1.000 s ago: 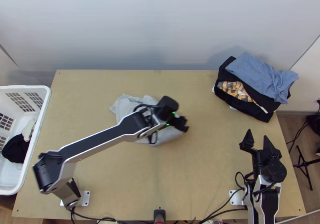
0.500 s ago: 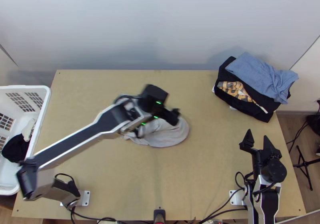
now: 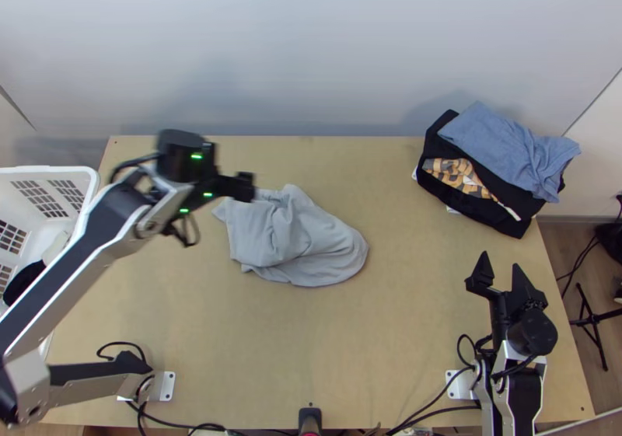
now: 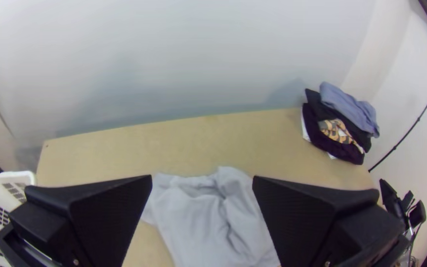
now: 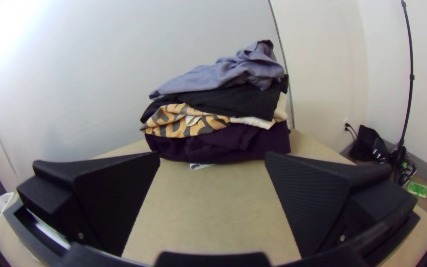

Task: Fold the t-shirt

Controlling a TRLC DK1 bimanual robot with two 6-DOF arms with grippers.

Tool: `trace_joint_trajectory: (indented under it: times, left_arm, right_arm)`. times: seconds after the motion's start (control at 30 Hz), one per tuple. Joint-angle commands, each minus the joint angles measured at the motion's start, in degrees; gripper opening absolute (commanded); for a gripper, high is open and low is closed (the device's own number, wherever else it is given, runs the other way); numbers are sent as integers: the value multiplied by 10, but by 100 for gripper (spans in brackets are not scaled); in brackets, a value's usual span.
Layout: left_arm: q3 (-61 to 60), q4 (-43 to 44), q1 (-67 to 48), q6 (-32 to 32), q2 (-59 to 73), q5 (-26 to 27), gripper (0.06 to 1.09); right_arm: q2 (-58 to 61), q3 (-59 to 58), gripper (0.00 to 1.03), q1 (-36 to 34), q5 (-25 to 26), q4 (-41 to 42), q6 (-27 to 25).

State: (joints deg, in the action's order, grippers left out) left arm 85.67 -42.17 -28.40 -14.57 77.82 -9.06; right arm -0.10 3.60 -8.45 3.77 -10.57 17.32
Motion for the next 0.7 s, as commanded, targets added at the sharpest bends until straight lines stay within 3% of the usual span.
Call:
trace_joint_trajectory:
  times: [0.0,0.17,0.33,0.67]
  left_arm:
    - [-41,-86,122,-12,-68,1,104]
    - [-67,-145,216,17,-101,17,104]
    - [-82,-171,289,21,-121,18,104]
    - [-190,-159,346,27,-210,17,104]
  right_arm:
    - [0,0,99,0,0,0,0]
    - [0,0,99,1,-1,0,2]
    - [0,0,99,44,-1,0,4]
    - [0,0,99,99,4,1,7]
